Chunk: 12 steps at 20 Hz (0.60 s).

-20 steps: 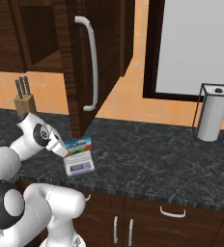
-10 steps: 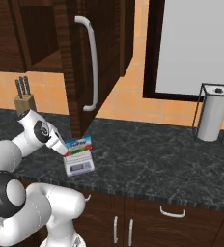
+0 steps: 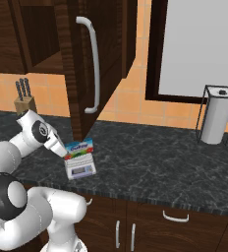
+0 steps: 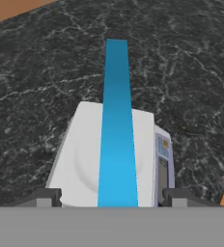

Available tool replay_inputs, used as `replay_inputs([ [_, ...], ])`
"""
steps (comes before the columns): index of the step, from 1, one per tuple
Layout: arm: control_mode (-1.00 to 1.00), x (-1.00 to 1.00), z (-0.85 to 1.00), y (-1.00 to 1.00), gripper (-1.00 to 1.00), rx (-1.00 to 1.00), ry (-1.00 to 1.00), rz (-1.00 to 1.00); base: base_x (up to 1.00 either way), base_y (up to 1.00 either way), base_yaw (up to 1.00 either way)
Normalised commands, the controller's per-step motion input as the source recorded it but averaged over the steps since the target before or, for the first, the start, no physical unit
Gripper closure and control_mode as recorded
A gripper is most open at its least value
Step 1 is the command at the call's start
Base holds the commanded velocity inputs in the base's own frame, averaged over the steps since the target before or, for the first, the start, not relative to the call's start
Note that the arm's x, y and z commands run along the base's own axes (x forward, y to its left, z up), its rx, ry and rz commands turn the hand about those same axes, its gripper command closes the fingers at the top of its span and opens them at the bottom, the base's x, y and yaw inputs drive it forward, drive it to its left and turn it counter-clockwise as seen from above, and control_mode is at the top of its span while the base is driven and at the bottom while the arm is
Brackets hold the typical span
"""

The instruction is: Pick the boxed food and place it on the digital scale for weighing, and close the cabinet.

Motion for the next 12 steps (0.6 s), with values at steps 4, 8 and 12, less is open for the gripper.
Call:
replay_inputs([
  [4,-1.0,-0.1,0.05,0.0,-1.0,0.0,0.0,0.0,0.0,0.0,0.0],
  [8,-1.0,-0.45,0.57,0.0,-1.0,0.0,-0.14,0.0,0.0,0.0,0.0],
  [12,-1.0,-0.73,0.87,0.0,-1.0,0.0,-0.16,0.0,0.0,0.0,0.0],
])
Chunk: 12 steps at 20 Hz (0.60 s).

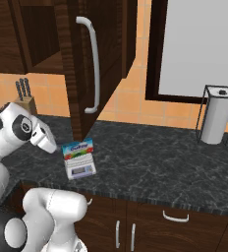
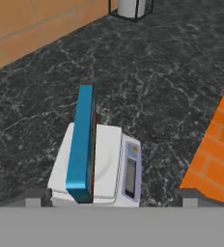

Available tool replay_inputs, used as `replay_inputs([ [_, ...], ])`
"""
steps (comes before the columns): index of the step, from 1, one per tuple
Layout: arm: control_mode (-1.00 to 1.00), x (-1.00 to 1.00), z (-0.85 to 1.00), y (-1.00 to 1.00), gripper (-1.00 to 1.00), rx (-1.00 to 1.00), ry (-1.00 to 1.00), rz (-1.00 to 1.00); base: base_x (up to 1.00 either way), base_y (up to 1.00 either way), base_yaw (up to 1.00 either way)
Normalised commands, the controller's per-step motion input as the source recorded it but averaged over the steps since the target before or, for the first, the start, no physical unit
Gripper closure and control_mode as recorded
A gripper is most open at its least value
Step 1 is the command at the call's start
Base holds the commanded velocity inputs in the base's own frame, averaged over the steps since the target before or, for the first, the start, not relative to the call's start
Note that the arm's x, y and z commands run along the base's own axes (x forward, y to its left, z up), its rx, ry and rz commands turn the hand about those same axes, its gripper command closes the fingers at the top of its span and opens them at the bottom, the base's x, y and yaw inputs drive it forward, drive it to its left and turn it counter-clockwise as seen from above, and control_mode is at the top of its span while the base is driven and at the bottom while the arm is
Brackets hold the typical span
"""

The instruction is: Pick the boxed food and place it on the digital scale for weighing, and close the cabinet.

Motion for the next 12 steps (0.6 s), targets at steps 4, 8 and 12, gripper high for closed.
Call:
replay_inputs([
  [4,-1.0,-0.97,0.62,-0.15,-1.0,0.01,-0.24,0.03,0.0,0.0,0.0],
  [8,-1.0,-0.99,0.54,-0.39,-1.0,0.1,-0.54,0.18,0.0,0.0,0.0],
  [12,-1.0,-0.84,0.49,-0.52,-1.0,0.2,-0.48,0.16,0.0,0.0,0.0],
])
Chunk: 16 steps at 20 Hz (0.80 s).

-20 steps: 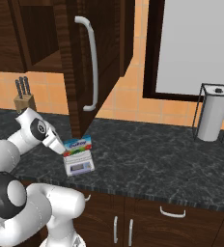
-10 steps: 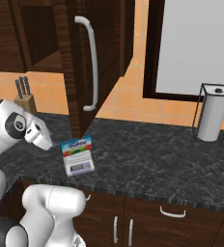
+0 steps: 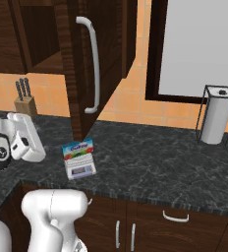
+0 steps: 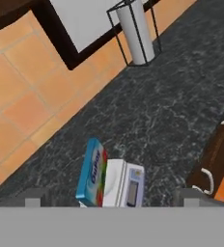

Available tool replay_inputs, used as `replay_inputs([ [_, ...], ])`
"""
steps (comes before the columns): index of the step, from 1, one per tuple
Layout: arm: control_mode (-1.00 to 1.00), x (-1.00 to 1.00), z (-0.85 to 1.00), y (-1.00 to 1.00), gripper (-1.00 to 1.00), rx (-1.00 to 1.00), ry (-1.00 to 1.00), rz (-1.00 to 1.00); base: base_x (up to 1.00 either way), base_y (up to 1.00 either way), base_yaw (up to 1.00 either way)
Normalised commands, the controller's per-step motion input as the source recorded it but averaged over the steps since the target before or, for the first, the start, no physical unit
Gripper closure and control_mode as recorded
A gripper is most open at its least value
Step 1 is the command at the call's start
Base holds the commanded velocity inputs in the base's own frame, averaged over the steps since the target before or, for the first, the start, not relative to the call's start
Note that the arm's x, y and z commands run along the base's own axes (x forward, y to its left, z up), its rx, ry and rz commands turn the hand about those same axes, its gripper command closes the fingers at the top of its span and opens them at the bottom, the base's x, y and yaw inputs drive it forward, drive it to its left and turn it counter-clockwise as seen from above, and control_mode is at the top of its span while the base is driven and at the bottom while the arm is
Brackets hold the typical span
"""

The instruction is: Pick the boxed food and place it on the digital scale for weighing, and close the cabinet.

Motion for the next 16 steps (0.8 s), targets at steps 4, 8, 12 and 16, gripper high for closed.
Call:
replay_inputs([
  [4,-1.0,-0.74,0.42,-0.52,-1.0,0.24,-0.22,0.02,0.0,0.0,0.0],
  [8,-1.0,-0.82,0.23,-0.49,-1.0,0.36,-0.16,0.0,0.0,0.0,0.0],
  [12,-1.0,-0.77,0.0,-0.63,-1.0,0.42,-0.15,-0.06,0.0,0.0,0.0],
  [16,-1.0,-0.76,-0.28,-0.97,-1.0,0.61,-0.3,-0.04,0.0,0.0,0.0],
])
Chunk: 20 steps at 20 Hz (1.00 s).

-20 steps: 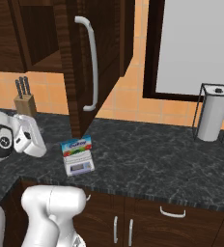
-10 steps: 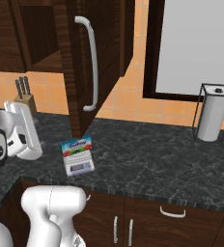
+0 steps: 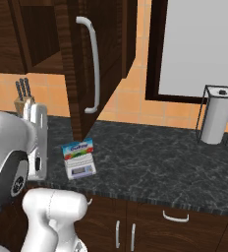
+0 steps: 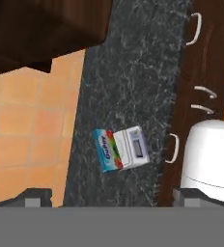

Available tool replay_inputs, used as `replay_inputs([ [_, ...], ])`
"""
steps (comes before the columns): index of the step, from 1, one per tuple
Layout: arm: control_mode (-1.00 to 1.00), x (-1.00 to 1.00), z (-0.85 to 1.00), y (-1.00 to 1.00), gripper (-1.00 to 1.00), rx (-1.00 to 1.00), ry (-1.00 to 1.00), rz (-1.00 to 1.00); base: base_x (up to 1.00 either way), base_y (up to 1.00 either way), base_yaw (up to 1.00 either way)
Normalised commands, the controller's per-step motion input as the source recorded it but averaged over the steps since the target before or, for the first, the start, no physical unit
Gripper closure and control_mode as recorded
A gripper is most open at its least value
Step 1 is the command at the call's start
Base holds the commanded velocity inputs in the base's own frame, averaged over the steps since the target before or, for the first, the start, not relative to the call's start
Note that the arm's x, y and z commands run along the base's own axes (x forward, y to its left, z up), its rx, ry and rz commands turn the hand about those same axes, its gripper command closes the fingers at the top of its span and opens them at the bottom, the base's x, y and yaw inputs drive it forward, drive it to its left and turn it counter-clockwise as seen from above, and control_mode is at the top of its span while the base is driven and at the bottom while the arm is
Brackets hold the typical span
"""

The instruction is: Pick the boxed food and place it on the digital scale for weighing, and close the cabinet.

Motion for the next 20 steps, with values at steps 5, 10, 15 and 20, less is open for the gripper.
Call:
replay_inputs([
  [5,-1.0,-1.0,-0.66,-0.63,-1.0,0.63,-0.48,-0.05,0.0,0.0,0.0],
  [10,-1.0,-0.26,-0.43,-0.6,-1.0,0.56,-0.32,-0.01,0.0,0.0,0.0],
  [15,-1.0,0.3,-0.38,-0.62,-1.0,0.28,-0.44,0.19,0.0,0.0,0.0],
  [20,-1.0,0.69,-0.44,-0.72,-1.0,0.23,-0.19,0.23,0.0,0.0,0.0],
])
